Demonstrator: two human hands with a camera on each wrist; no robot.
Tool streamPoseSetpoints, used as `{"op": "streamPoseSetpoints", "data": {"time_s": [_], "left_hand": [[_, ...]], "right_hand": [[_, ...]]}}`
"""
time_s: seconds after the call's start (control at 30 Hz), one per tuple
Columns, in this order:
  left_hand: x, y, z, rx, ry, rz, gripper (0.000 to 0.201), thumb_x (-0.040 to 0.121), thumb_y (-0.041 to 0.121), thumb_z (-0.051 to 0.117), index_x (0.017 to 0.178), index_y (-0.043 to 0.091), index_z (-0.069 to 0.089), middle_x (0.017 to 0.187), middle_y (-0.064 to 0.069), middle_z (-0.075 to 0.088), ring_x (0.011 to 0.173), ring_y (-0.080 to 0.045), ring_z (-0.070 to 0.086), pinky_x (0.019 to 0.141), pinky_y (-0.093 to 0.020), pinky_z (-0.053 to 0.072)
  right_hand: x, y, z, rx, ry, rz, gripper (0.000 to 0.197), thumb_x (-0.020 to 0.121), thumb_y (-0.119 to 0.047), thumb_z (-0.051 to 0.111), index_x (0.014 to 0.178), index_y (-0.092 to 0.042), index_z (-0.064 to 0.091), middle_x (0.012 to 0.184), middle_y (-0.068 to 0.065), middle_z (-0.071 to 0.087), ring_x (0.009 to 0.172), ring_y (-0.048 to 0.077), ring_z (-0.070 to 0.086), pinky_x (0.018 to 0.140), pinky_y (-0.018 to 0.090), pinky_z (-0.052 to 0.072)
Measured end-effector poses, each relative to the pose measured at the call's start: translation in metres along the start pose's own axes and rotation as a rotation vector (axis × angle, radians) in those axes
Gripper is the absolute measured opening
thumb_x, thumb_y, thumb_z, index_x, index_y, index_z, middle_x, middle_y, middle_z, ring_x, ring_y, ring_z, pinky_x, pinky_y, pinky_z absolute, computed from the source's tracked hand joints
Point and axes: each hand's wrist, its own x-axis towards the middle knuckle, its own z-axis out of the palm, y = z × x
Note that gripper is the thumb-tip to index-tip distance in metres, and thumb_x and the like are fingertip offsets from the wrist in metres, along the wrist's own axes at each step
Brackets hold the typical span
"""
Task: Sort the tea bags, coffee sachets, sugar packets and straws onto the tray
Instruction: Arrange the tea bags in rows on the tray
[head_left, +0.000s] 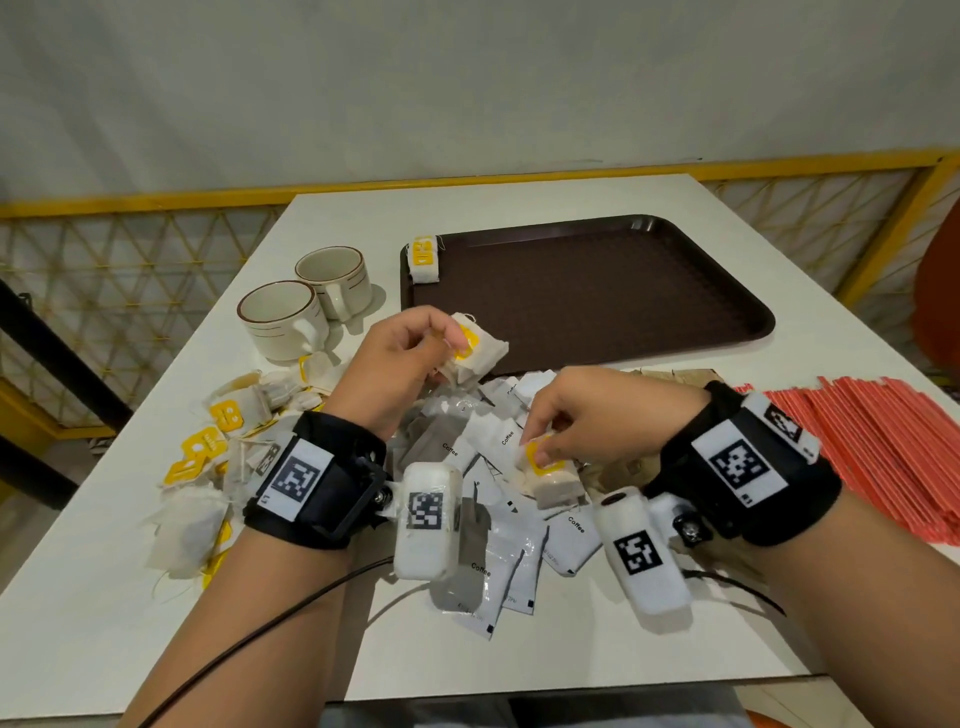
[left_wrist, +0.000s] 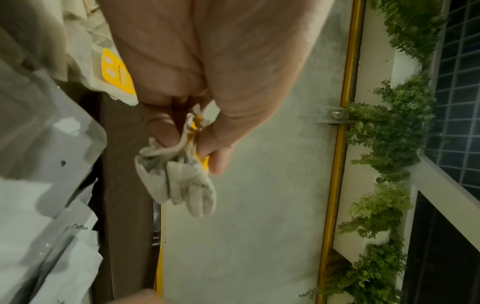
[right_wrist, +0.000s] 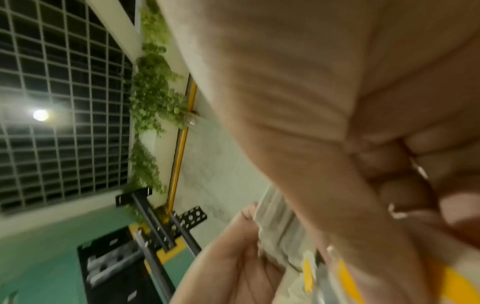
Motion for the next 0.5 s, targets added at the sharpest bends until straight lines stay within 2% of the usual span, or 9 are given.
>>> {"op": "streamPoseSetpoints", "data": {"time_s": [0.07, 0.1, 0.17, 0.2, 0.27, 0.33, 0.4, 0.43, 0.5], "left_hand": [[0.000, 0.001, 0.002, 0.056, 0.009, -0.029, 0.033, 0.087, -0.008, 0.048, 0.071, 0.013, 0.067, 0.074, 0.004, 0.065, 0.062, -0.011, 0.053, 0.056, -0.020, 0.040], [-0.001, 0.003, 0.003, 0.082, 0.012, -0.036, 0.034, 0.087, -0.010, 0.047, 0.071, 0.011, 0.068, 0.074, 0.004, 0.066, 0.059, -0.005, 0.054, 0.055, -0.015, 0.041], [-0.003, 0.005, 0.005, 0.127, 0.011, -0.031, 0.034, 0.085, -0.011, 0.047, 0.072, 0.010, 0.070, 0.076, 0.001, 0.068, 0.055, 0.002, 0.055, 0.052, -0.010, 0.041], [-0.003, 0.006, 0.006, 0.142, 0.006, -0.028, 0.034, 0.084, -0.011, 0.049, 0.072, 0.011, 0.071, 0.076, -0.001, 0.068, 0.057, 0.000, 0.056, 0.053, -0.010, 0.042], [-0.005, 0.006, 0.008, 0.143, -0.035, -0.023, 0.031, 0.083, -0.008, 0.056, 0.073, 0.015, 0.074, 0.078, -0.007, 0.071, 0.066, -0.007, 0.060, 0.060, -0.014, 0.048], [-0.006, 0.005, 0.008, 0.134, -0.101, -0.020, 0.025, 0.081, 0.000, 0.068, 0.072, 0.022, 0.076, 0.079, -0.002, 0.073, 0.073, -0.010, 0.063, 0.068, -0.019, 0.050], [-0.007, 0.007, 0.009, 0.089, -0.136, -0.004, 0.014, 0.072, 0.010, 0.079, 0.076, 0.023, 0.077, 0.085, 0.000, 0.073, 0.080, -0.016, 0.065, 0.077, -0.028, 0.052], [-0.008, 0.008, 0.009, 0.071, -0.129, 0.016, 0.016, 0.068, 0.014, 0.081, 0.080, 0.023, 0.078, 0.090, -0.002, 0.073, 0.086, -0.020, 0.066, 0.083, -0.033, 0.053], [-0.010, 0.011, 0.009, 0.061, -0.101, 0.065, 0.022, 0.063, 0.021, 0.080, 0.085, 0.025, 0.078, 0.098, -0.003, 0.072, 0.097, -0.021, 0.066, 0.090, -0.036, 0.052]], "right_hand": [[-0.004, 0.006, -0.010, 0.084, 0.080, -0.021, 0.006, 0.083, -0.024, 0.073, 0.088, -0.026, 0.075, 0.060, -0.029, 0.060, 0.055, -0.005, 0.052, 0.054, 0.007, 0.038], [-0.007, 0.009, -0.015, 0.190, 0.133, -0.027, 0.007, 0.081, -0.021, 0.074, 0.087, -0.024, 0.075, 0.068, -0.024, 0.066, 0.060, -0.005, 0.055, 0.059, 0.008, 0.041], [-0.015, 0.013, -0.025, 0.558, 0.234, -0.043, 0.014, 0.076, -0.015, 0.074, 0.090, -0.015, 0.074, 0.084, -0.004, 0.075, 0.075, 0.004, 0.064, 0.074, 0.018, 0.052], [-0.018, 0.016, -0.028, 0.751, 0.270, -0.056, 0.018, 0.073, -0.015, 0.072, 0.091, -0.012, 0.074, 0.087, 0.002, 0.075, 0.078, 0.009, 0.066, 0.077, 0.023, 0.053], [-0.019, 0.017, -0.030, 1.028, 0.281, -0.080, 0.024, 0.071, -0.013, 0.067, 0.094, -0.007, 0.071, 0.093, 0.006, 0.075, 0.083, 0.014, 0.067, 0.078, 0.026, 0.055], [-0.014, 0.016, -0.027, 1.151, 0.269, -0.073, 0.030, 0.070, -0.011, 0.066, 0.099, -0.003, 0.068, 0.106, 0.014, 0.071, 0.093, 0.023, 0.064, 0.087, 0.032, 0.053], [-0.009, 0.013, -0.023, 1.185, 0.260, -0.042, 0.035, 0.070, -0.010, 0.065, 0.103, 0.001, 0.066, 0.117, 0.022, 0.065, 0.101, 0.030, 0.059, 0.097, 0.042, 0.046], [-0.008, 0.011, -0.022, 1.179, 0.259, -0.031, 0.035, 0.071, -0.009, 0.065, 0.105, 0.002, 0.065, 0.120, 0.025, 0.062, 0.102, 0.031, 0.058, 0.099, 0.043, 0.045], [-0.004, 0.008, -0.019, 1.157, 0.266, -0.021, 0.029, 0.079, -0.003, 0.062, 0.107, 0.003, 0.064, 0.118, 0.026, 0.062, 0.096, 0.028, 0.060, 0.091, 0.036, 0.051]]}}
